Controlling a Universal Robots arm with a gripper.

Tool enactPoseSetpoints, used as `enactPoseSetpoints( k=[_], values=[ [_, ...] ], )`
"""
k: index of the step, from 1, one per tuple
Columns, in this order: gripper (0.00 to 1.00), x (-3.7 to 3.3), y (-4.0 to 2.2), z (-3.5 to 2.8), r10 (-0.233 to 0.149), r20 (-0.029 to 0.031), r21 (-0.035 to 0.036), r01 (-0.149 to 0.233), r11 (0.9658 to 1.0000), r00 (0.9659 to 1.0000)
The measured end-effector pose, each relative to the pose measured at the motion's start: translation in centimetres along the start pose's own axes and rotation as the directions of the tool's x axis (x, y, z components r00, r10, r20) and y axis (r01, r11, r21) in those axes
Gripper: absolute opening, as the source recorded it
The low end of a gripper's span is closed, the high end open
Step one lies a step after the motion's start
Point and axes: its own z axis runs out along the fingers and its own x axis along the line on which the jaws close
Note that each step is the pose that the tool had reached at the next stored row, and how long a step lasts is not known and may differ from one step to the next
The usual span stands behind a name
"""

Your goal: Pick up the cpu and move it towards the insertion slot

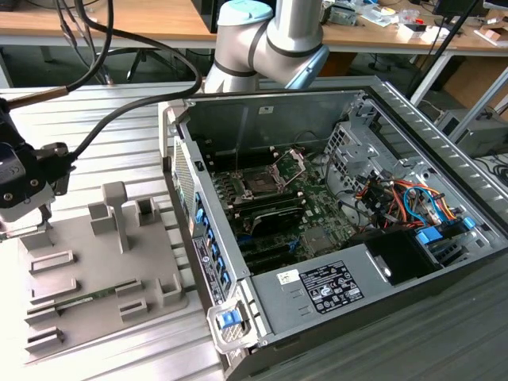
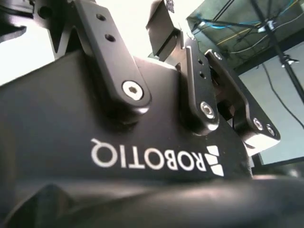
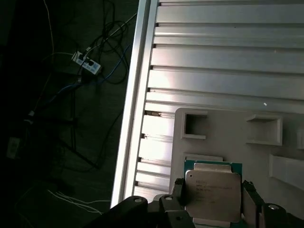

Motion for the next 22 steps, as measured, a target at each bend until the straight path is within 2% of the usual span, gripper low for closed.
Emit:
enactPoseSetpoints(
  k=[2, 3, 5, 6, 7, 9, 15, 22],
  values=[
    [0.55, 0.0, 0.0, 0.0, 0.0, -0.003, 0.0235, 0.0, 0.9997, 1.0],
    [0.55, 0.0, 0.0, 0.0, 0.0, -0.0052, 0.0413, 0.0, 0.9991, 1.0],
    [0.55, 0.0, 0.0, 0.01, 0.0, -0.007, 0.057, 0.0, 0.9984, 1.0],
    [0.55, 0.0, 0.0, 0.0, 0.001, -0.0086, 0.0689, 0.0, 0.9976, 1.0],
    [0.55, 0.0, 0.0, 0.01, 0.001, -0.0096, 0.0774, 0.0, 0.997, 1.0],
    [0.55, 0.0, -0.01, 0.01, 0.001, -0.011, 0.0889, 0.0, 0.996, 0.9999],
    [0.55, -0.01, 0.0, -0.01, 0.001, -0.0113, 0.0906, 0.0, 0.9959, 0.9999],
    [0.55, 0.0, 0.03, -0.34, 0.001, -0.0113, 0.0906, 0.0, 0.9959, 0.9999]
  ],
)
